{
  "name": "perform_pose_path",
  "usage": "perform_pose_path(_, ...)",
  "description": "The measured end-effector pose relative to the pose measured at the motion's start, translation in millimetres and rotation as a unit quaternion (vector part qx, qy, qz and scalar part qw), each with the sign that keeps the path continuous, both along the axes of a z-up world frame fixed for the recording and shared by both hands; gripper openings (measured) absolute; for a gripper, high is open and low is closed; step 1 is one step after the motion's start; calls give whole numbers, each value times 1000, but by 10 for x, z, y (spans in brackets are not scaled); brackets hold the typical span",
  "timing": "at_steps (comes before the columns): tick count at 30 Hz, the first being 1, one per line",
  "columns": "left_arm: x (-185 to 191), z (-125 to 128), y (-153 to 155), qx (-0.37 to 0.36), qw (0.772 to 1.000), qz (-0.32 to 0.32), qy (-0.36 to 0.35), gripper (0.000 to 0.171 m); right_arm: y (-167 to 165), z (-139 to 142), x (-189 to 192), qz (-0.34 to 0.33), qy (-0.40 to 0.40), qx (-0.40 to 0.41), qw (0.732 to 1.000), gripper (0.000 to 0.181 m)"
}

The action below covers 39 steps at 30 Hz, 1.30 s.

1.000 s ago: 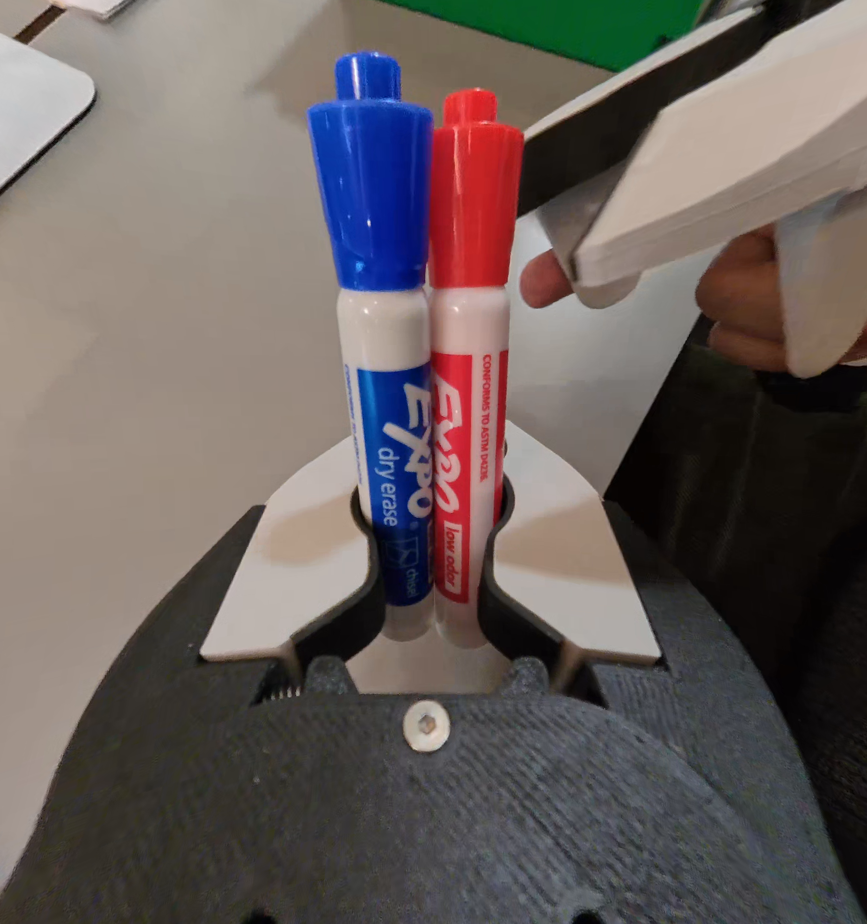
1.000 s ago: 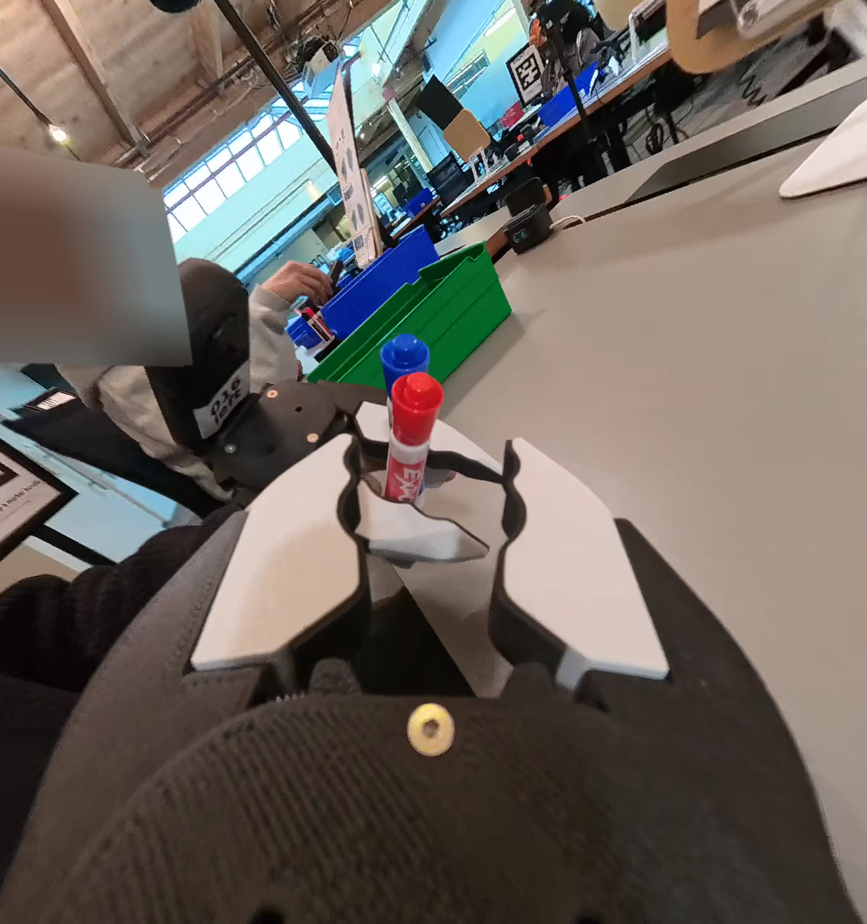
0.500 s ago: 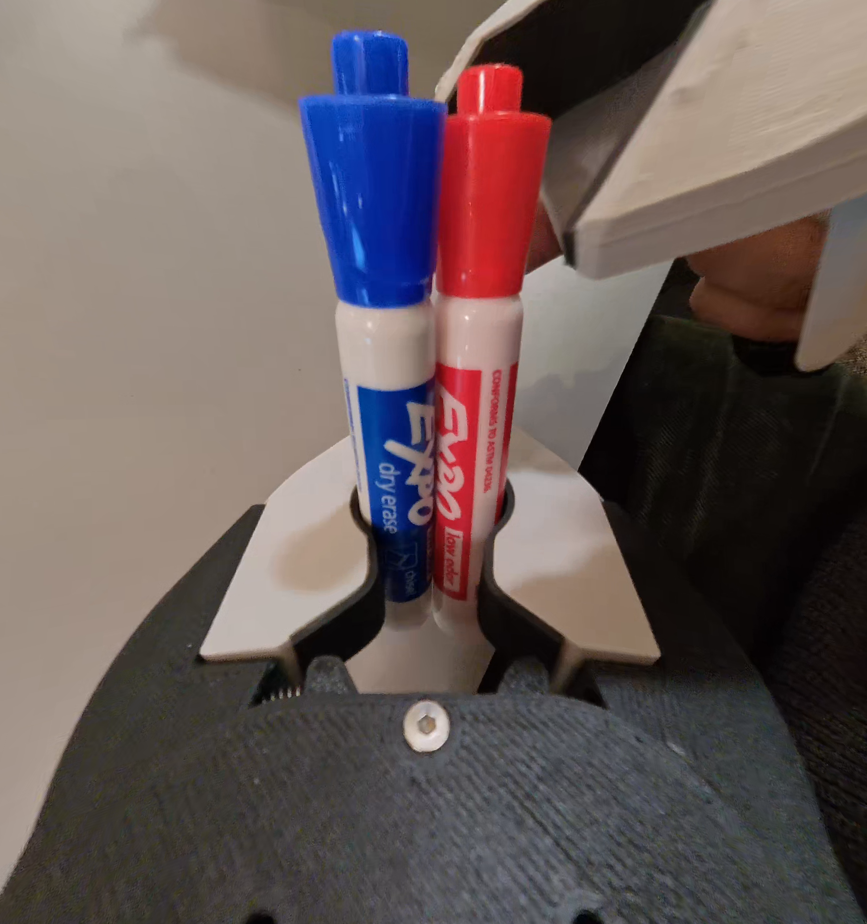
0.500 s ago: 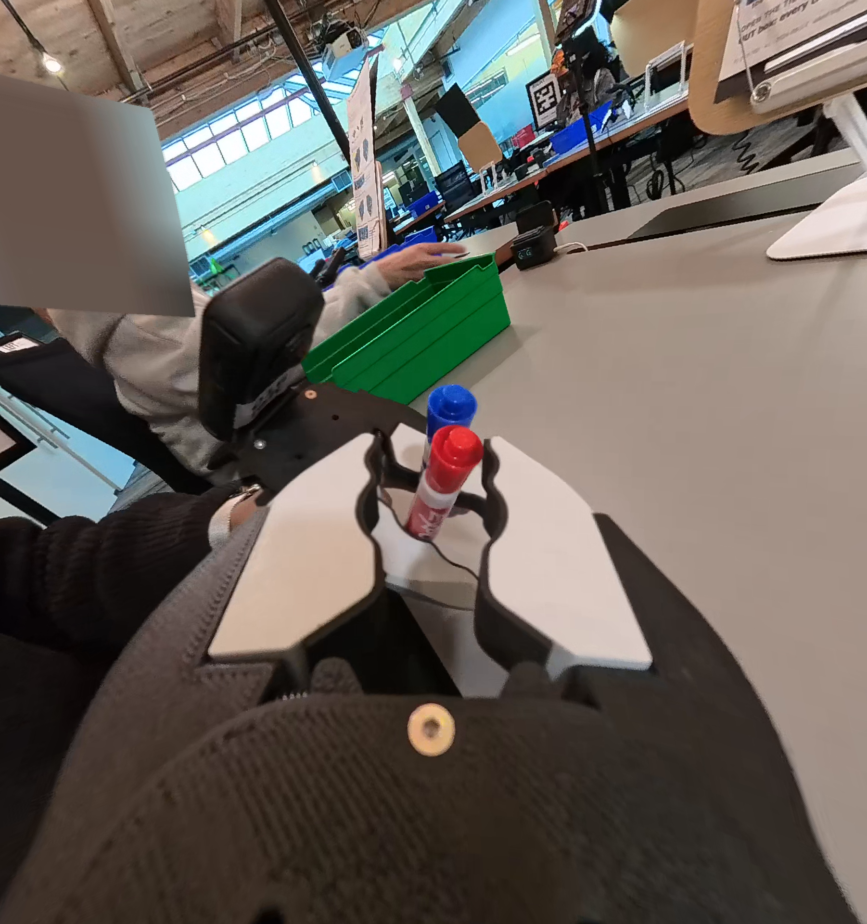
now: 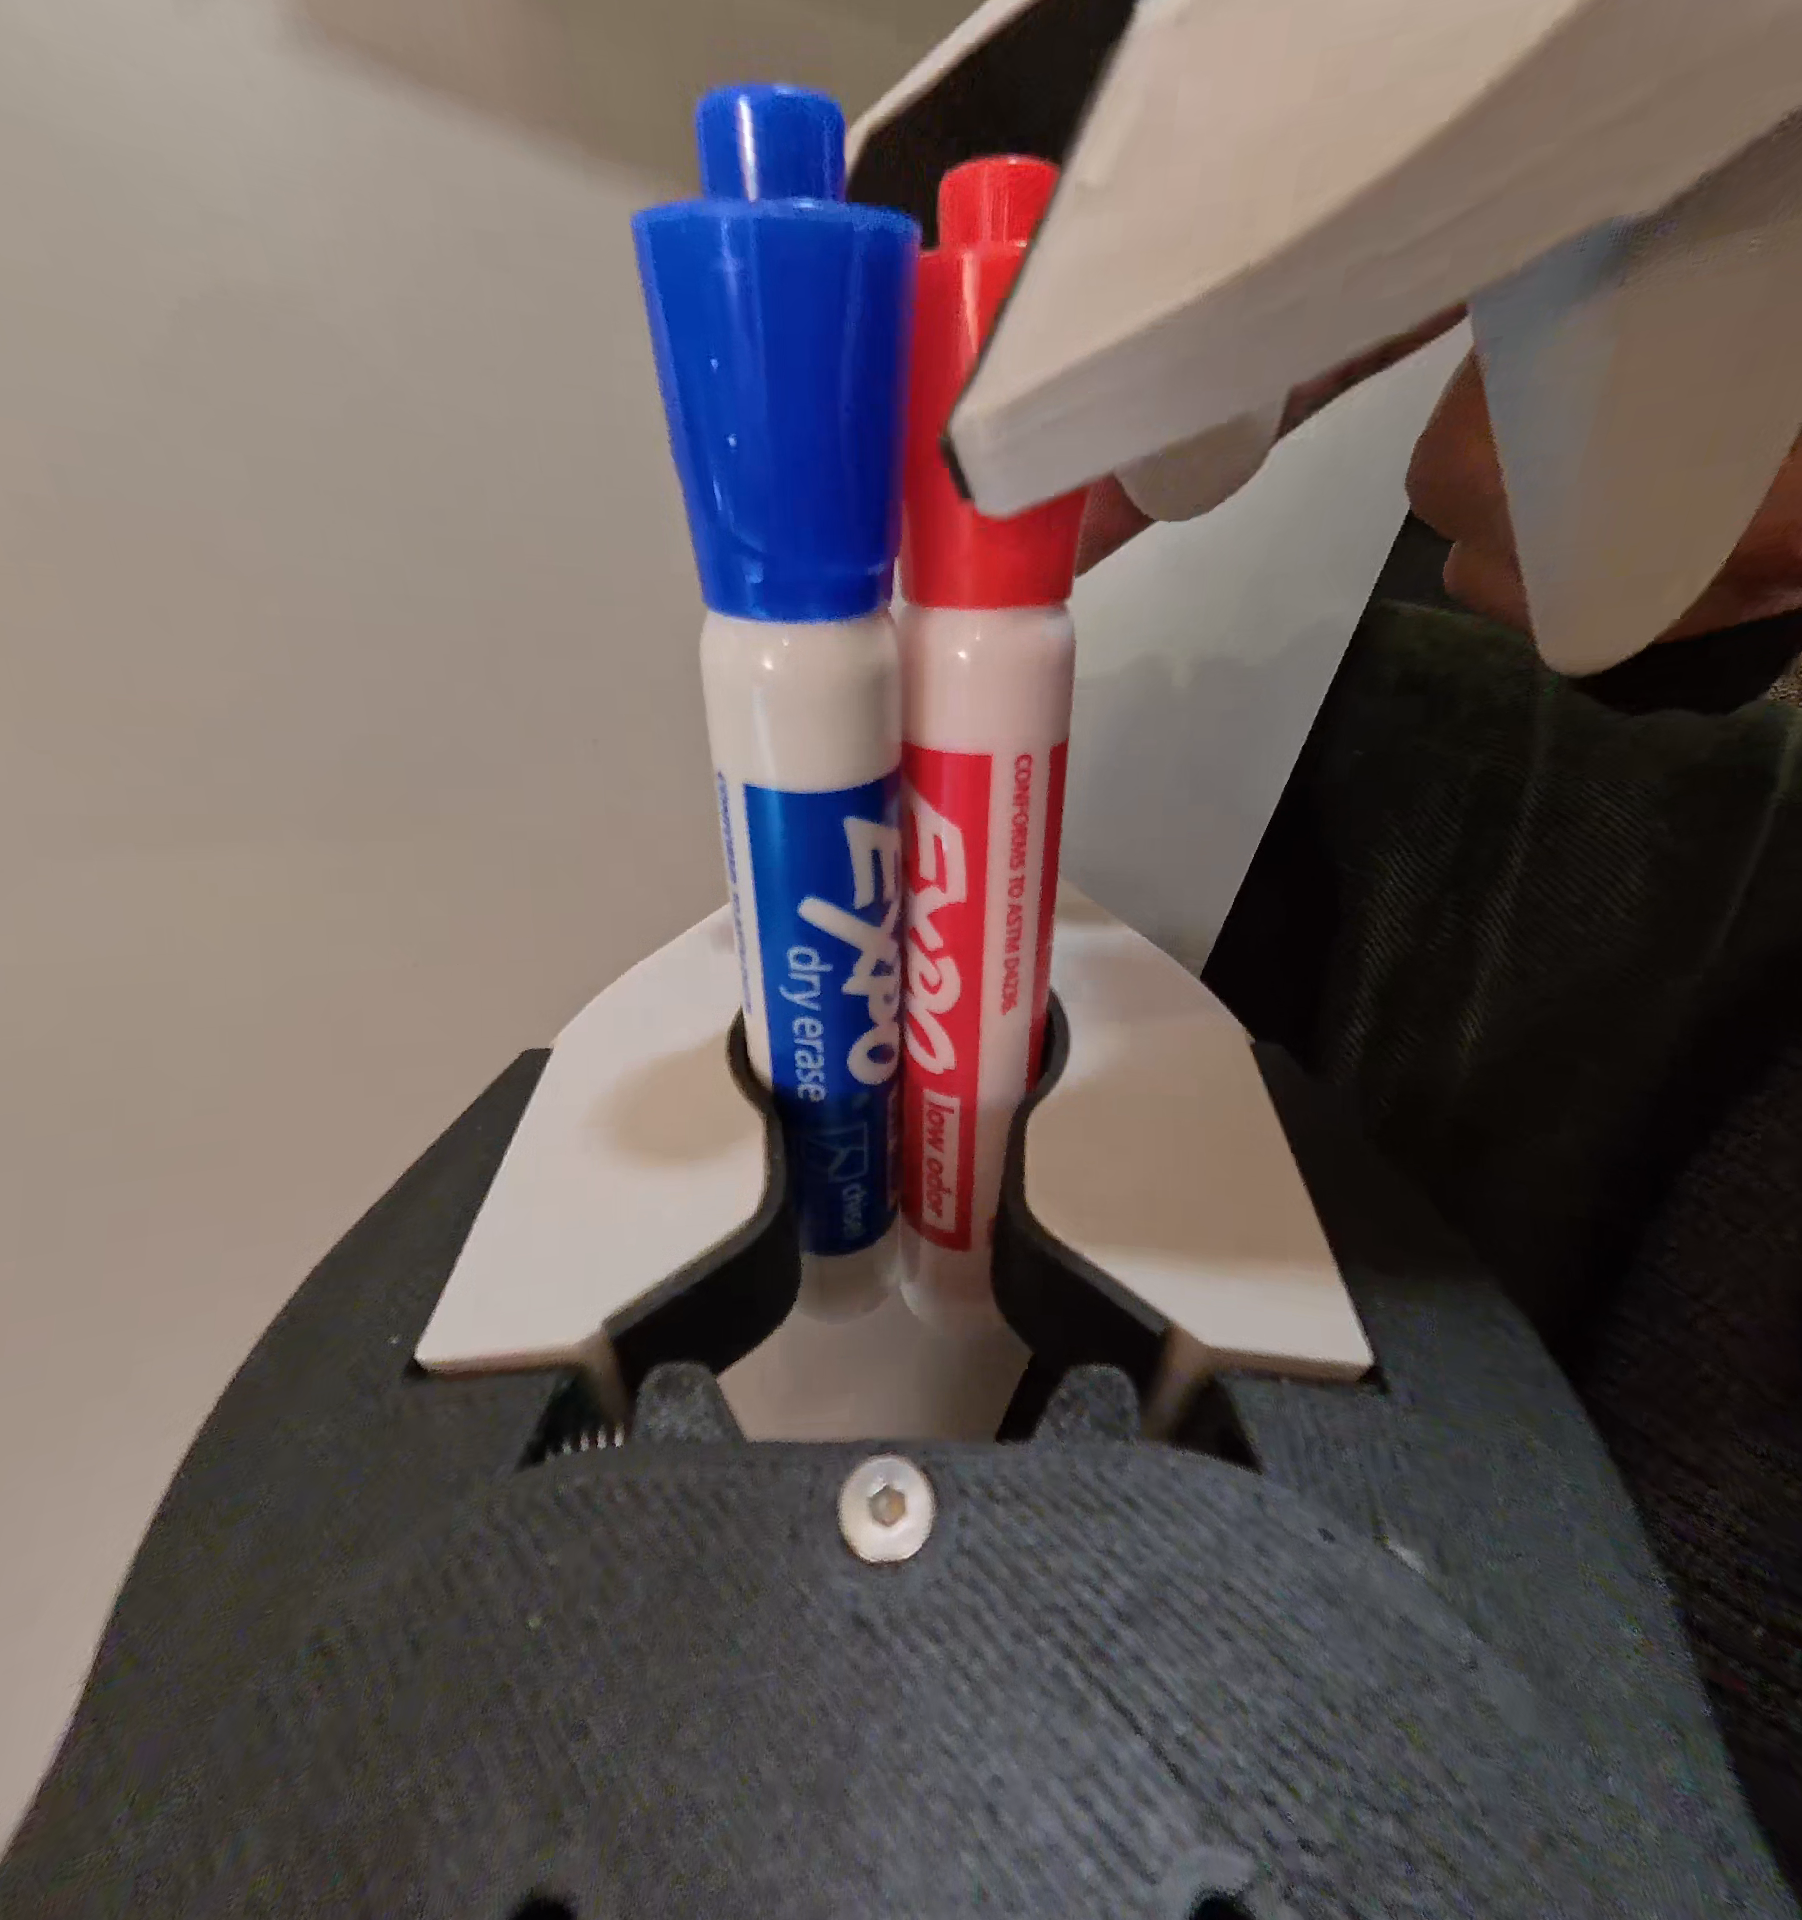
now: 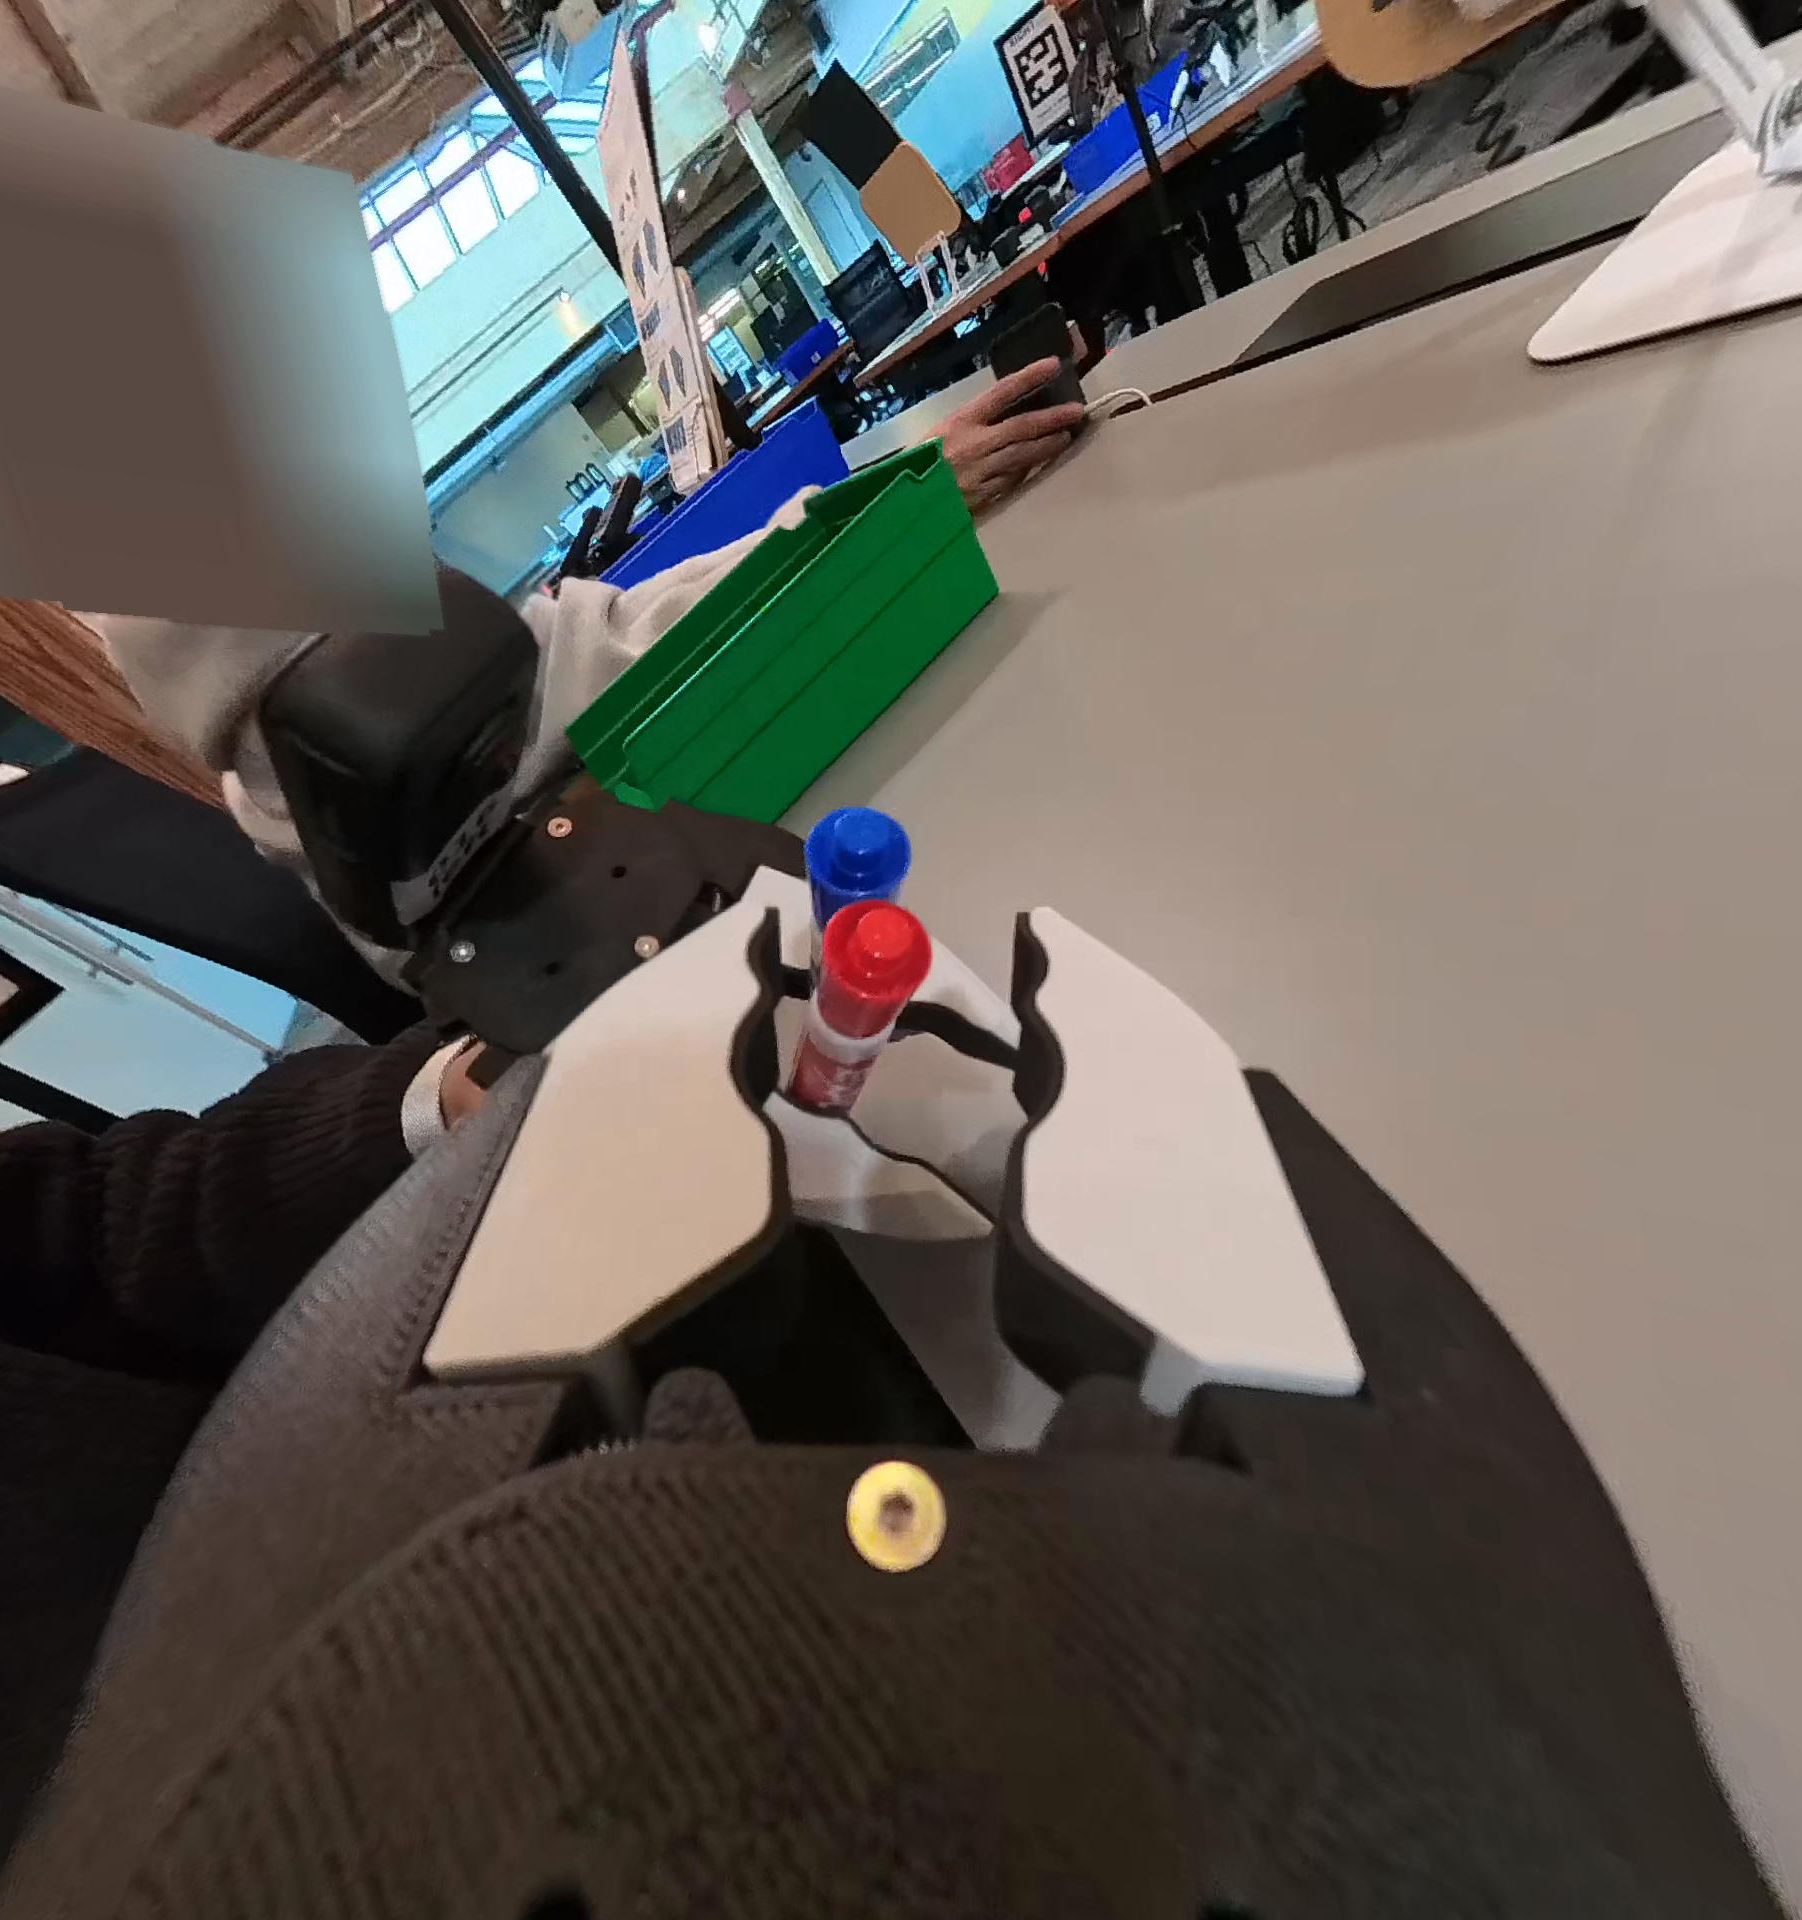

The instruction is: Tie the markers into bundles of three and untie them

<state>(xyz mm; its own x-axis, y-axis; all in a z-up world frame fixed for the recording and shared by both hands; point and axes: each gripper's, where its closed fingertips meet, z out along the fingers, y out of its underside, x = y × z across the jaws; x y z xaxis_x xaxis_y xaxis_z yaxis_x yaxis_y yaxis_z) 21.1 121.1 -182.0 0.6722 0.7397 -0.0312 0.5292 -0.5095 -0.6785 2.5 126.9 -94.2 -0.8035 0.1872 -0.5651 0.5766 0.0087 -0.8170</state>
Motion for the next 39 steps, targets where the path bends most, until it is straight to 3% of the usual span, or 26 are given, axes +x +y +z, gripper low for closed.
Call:
perform_pose_path(3,9,-17,7,-3,1000,-2,-3,45,12,-53,-25,2,-23,4,1000,43)
perform_pose_path(9,9,-36,-6,-5,1000,4,-10,45,-20,-48,35,13,-19,5,1000,21)
perform_pose_path(20,-25,2,-54,-6,1000,19,1,44,-48,-136,88,24,-28,30,999,28)
perform_pose_path(35,-15,-77,-62,-15,1000,20,-13,44,-87,-189,185,50,-9,56,997,20)
perform_pose_path(39,-19,-72,-69,-14,1000,21,-13,44,-92,-189,186,49,3,60,997,30)
